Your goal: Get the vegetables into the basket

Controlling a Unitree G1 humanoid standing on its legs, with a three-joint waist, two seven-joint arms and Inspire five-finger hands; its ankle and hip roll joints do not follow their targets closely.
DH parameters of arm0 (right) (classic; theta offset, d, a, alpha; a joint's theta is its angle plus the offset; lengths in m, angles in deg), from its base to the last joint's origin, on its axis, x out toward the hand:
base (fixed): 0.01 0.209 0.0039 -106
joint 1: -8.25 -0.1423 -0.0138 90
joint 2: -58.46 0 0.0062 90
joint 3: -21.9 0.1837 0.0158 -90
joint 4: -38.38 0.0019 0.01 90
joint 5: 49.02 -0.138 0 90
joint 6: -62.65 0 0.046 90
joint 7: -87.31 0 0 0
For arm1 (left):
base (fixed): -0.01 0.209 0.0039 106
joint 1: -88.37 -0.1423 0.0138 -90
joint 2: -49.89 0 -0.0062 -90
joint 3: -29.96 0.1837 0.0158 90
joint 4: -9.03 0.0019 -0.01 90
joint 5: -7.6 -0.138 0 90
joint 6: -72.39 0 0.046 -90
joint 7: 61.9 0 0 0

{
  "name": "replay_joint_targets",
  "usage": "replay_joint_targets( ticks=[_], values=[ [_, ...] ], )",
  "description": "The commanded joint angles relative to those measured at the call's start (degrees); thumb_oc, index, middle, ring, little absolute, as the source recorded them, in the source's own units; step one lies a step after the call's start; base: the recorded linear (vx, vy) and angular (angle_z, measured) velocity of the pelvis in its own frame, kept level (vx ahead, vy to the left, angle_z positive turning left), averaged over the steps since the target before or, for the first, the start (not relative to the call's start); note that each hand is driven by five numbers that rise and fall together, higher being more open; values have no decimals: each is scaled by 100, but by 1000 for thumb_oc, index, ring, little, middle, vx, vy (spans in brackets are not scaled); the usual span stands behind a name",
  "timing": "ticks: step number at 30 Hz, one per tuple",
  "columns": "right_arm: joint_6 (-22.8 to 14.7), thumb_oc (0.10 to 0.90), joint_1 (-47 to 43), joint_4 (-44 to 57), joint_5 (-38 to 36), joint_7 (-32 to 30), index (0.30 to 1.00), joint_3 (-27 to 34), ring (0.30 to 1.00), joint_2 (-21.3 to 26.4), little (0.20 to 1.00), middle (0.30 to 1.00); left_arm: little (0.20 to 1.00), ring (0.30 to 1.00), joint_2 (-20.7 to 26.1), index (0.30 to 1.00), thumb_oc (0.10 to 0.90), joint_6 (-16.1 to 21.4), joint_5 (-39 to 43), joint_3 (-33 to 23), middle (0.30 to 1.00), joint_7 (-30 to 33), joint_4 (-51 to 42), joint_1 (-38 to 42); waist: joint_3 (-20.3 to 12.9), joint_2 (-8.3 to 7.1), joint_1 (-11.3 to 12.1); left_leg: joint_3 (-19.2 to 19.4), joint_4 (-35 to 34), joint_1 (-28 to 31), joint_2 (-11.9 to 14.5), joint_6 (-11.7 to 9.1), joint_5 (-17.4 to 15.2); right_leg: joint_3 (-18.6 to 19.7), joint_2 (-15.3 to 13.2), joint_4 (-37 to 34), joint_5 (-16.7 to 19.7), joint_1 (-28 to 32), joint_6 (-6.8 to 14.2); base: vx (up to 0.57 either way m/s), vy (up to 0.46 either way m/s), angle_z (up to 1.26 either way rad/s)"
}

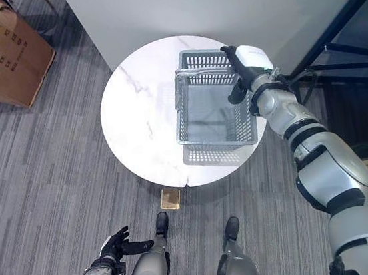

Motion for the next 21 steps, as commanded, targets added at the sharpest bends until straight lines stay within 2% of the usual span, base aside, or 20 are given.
replay_joint_targets(
  ticks=[1,2,3,5,12,17,21],
  values=[
    [-194,900,-1188,-157,-134,-471,1000,-171,1000,288,1000,1000,1000,1000,438,1000,900,-255,-131,618,1000,207,532,-452,79,-321,177,-132,-4,-147,-234,185,30,116,-331,51,218,77,121,6,-15,17],
    [-190,847,-1187,-276,-155,-509,926,-139,926,248,926,926,1000,1000,429,1000,900,-255,-118,644,1000,213,518,-417,99,-309,195,-144,0,-179,-235,182,38,106,-340,48,215,67,122,-2,-5,14],
    [-184,761,-1182,-330,-160,-511,805,-136,805,227,805,805,1000,1000,428,1000,900,-258,-120,658,1000,223,516,-409,99,-306,205,-155,-1,-190,-237,181,41,101,-339,48,213,58,121,4,-4,9],
    [-168,404,-1135,-396,-53,-493,305,-187,305,181,305,305,1000,1000,415,1000,900,-253,-132,688,1000,247,498,-374,102,-299,223,-168,-2,-212,-246,182,43,90,-341,47,210,48,119,10,-4,4],
    [-95,400,-954,-926,366,-361,300,-345,300,44,300,300,1000,1000,395,1000,900,-242,-195,827,1000,248,420,-331,146,-223,300,-221,52,-276,-290,188,31,40,-384,39,196,52,131,-1,0,1],
    [-62,400,-517,-1172,469,-304,300,-144,300,72,300,300,1000,1000,333,1000,900,-251,-300,863,1000,237,402,-336,171,-137,312,-257,70,-304,-336,203,27,16,-421,32,195,55,143,-6,9,6],
    [-64,400,-241,-1150,478,-277,300,3,300,30,300,300,1000,1000,316,1000,900,-278,-428,841,1000,217,437,-369,173,-128,285,-227,99,-294,-346,212,-2,37,-433,27,200,62,148,-2,2,1]
  ],
)
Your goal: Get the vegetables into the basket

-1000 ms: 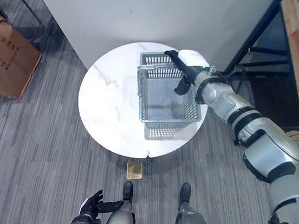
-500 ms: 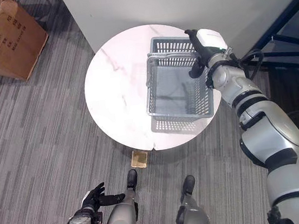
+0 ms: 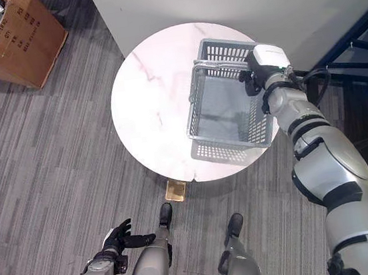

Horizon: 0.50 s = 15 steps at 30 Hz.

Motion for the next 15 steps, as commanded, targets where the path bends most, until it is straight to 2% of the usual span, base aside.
replay_joint_targets(
  ticks=[1,8,9,11,12,15],
  values=[
    [-43,400,-142,-41,96,-46,300,-54,300,163,300,300,1000,1000,315,1000,900,-287,-452,586,1000,181,448,-577,77,-186,108,-32,48,-94,-274,202,-44,205,-370,27,210,125,156,0,0,0],
    [-108,400,47,878,-110,-112,300,47,300,327,300,300,1000,1000,346,1000,900,-332,-526,500,1000,152,484,-561,33,-256,4,19,107,20,-260,198,-113,273,-369,35,211,203,150,1,-2,-1],
    [-157,400,148,1581,-192,-54,300,15,300,487,300,300,1000,1000,366,1000,900,-358,-529,421,1000,135,498,-574,-16,-323,-62,48,118,108,-245,207,-155,301,-358,50,201,261,147,16,-19,-6],
    [-171,400,194,1893,-153,-14,300,-42,300,565,300,300,1000,1000,377,1000,900,-368,-537,374,1000,117,503,-583,-39,-354,-87,63,126,142,-242,208,-175,314,-354,55,198,285,144,31,-15,-7],
    [-275,400,418,3185,-59,207,300,-216,300,969,300,300,1000,1000,421,1000,900,-400,-639,197,1000,93,513,-629,-153,-472,-213,153,118,334,-194,202,-240,377,-335,68,181,392,143,55,-8,-8],
    [-431,400,803,4361,-114,455,300,-192,300,1351,300,300,1000,1000,487,1000,900,-440,-718,-16,1000,49,539,-689,-294,-569,-341,264,100,584,-159,203,-317,434,-324,71,148,553,142,52,-6,-17]
  ],
)
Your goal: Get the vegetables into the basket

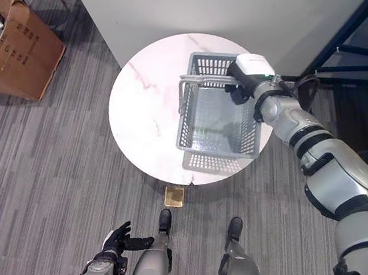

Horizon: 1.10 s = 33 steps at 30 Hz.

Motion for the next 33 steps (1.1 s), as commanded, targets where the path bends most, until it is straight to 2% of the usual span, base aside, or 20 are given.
replay_joint_targets(
  ticks=[1,2,4,9,16,25,33],
  values=[
    [-518,400,-512,553,-106,-204,300,174,300,205,300,300,1000,1000,431,1000,900,-214,-371,309,1000,52,498,-604,-337,-458,-130,85,165,56,-179,208,-298,243,-343,68,136,172,129,83,-5,-35],
    [-623,400,-150,1166,-239,-50,300,354,300,388,300,300,1000,1000,447,1000,900,-221,-455,200,1000,32,489,-671,-450,-495,-209,151,139,225,-154,211,-347,284,-339,65,114,283,134,70,0,-26],
    [-724,400,141,1613,-291,86,300,467,300,542,300,300,1000,1000,442,1000,900,-233,-585,147,1000,-2,499,-738,-564,-513,-272,221,118,392,-124,210,-395,308,-334,61,88,393,143,67,0,-21],
    [-904,400,821,2545,-534,481,300,764,300,777,300,300,1000,1000,387,1000,900,-241,-777,15,1000,-93,506,-901,-819,-505,-406,418,19,726,-87,215,-447,433,-293,25,81,533,168,25,10,-19],
    [-1030,400,1603,3445,-738,784,300,1206,300,1129,300,300,1000,1000,330,1000,900,-241,-975,-182,1000,-189,570,-1103,-1014,-438,-570,654,-97,939,-47,206,-443,594,-271,-6,128,540,194,-18,5,-15],
    [-1095,400,2859,3855,-592,914,300,1954,300,1472,300,300,1000,1000,284,1000,900,-244,-1158,-360,1000,-209,624,-1229,-1087,-435,-741,758,-11,1089,-44,215,-539,674,-271,3,120,650,201,6,0,-8],
    [-1089,400,3277,3449,-131,821,300,2076,300,1561,300,300,1000,1000,327,1000,900,-224,-1255,-345,1000,-209,587,-1232,-1043,-486,-851,816,325,1057,-97,262,-748,785,-335,72,118,674,221,1,25,-7]
  ],
)
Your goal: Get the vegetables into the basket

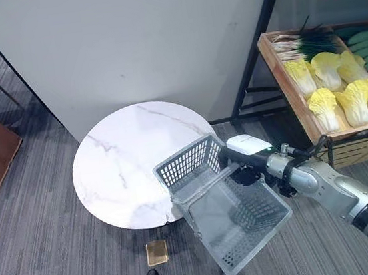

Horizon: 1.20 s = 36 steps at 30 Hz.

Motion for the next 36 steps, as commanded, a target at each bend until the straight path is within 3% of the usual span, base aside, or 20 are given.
replay_joint_targets(
  ticks=[1,9,12,13,14,17,18,20,22,25,26,29,36],
  values=[
    [-333,400,-618,431,-70,-423,300,840,300,-27,300,300,1000,1000,95,1000,900,49,-231,135,1000,-55,324,59,-86,-299,94,-54,444,-71,-133,191,-503,-27,-379,80,105,145,186,4,47,-3],
    [-237,400,-156,149,-73,-607,300,1379,300,-269,300,300,1000,1000,200,1000,900,83,-255,204,1000,-43,203,166,68,-399,20,-55,1033,-322,-320,318,-809,26,-612,438,119,-5,269,-28,92,0],
    [-235,400,93,278,-89,-650,300,1661,300,-349,300,300,1000,1000,245,1000,900,107,-317,219,1000,-22,173,201,236,-441,-141,133,1134,-375,-471,444,-924,299,-783,627,641,-276,437,-72,141,-9],
    [-233,400,95,281,-89,-649,300,1664,300,-350,300,300,1000,1000,245,1000,900,107,-318,219,1000,-22,174,203,234,-445,-126,150,1130,-374,-476,449,-923,317,-786,618,653,-283,441,-167,121,-42],
    [-211,400,-9,253,-60,-705,300,1636,300,-387,300,300,1000,1000,302,1000,900,123,-305,207,1000,13,133,294,328,-438,-192,376,1071,-444,-502,458,-857,434,-869,589,1144,-553,558,-284,158,-46],
    [-185,400,-18,327,-73,-716,300,1637,300,-478,300,300,1000,1000,434,1000,900,121,-306,199,1000,3,7,363,340,-197,-108,775,740,-591,-271,476,-563,-394,-894,1085,528,-520,415,-255,169,-85],
    [-184,400,-19,328,-73,-716,300,1638,300,-479,300,300,1000,1000,435,1000,900,120,-306,197,1000,3,6,365,331,-203,-113,773,730,-605,-277,477,-542,-397,-898,1082,536,-535,411,-137,121,-142],
    [-198,400,-195,345,-48,-707,300,1472,300,-586,300,300,1000,1000,482,1000,900,105,-254,122,1000,-12,-70,255,203,-156,51,1152,639,-659,-192,536,-478,-792,-908,1490,97,-140,316,-159,135,-76],
    [-215,400,-447,347,-95,-680,300,1289,300,-695,300,300,1000,1000,456,1000,900,98,-213,97,1000,-30,-80,168,97,-225,185,1468,696,-688,-178,554,-507,-968,-960,1549,111,186,329,-112,42,-148],
    [-226,400,-624,353,-111,-675,300,1139,300,-751,300,300,1000,1000,460,1000,900,94,-165,103,1000,-44,-96,135,42,-271,291,1551,787,-710,-164,507,-622,-1056,-1015,1512,129,479,418,-35,-47,-92],
    [-219,400,-703,377,-68,-681,300,1058,300,-796,300,300,1000,1000,471,1000,900,76,-145,61,1000,-56,-83,125,32,-351,392,1735,883,-759,-157,483,-633,-1292,-1008,1262,218,637,481,-36,-72,-24],
    [-233,400,-691,482,-11,-674,300,1042,300,-768,300,300,1000,1000,470,1000,900,68,-201,35,1000,-76,-35,118,22,-385,401,1879,1023,-751,-76,433,-647,-1453,-978,1043,210,652,499,-22,-129,-63],
    [-271,400,-368,642,-68,-634,300,1245,300,-590,300,300,1000,1000,323,1000,900,62,-282,76,1000,-119,-22,151,60,-276,231,2098,1276,-850,328,164,-408,-1479,-621,551,-370,808,284,-35,-144,-16]
  ],
)
